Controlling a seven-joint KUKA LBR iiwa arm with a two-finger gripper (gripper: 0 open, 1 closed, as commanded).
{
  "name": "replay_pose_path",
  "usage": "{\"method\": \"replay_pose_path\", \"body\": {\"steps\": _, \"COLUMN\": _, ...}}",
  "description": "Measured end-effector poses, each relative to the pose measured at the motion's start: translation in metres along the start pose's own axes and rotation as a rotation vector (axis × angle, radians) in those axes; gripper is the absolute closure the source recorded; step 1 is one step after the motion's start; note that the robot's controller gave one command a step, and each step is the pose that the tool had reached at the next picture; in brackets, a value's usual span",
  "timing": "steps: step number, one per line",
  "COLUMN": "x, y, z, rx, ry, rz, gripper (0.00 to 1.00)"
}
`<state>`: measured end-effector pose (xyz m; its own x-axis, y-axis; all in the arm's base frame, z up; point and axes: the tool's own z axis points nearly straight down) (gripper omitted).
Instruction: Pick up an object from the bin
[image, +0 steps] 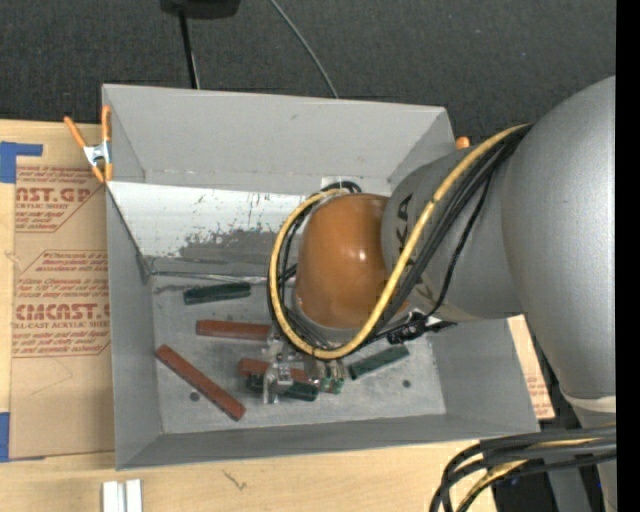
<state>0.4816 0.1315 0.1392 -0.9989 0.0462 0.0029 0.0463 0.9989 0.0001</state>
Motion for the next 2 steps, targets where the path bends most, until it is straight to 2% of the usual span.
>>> {"method": "replay_pose_path", "body": {"steps": 2, "x": 0.0, "y": 0.0002, "z": -0.0177, "rx": -0.001, "ry": -0.005, "rz": 0.0, "gripper": 1.0}}
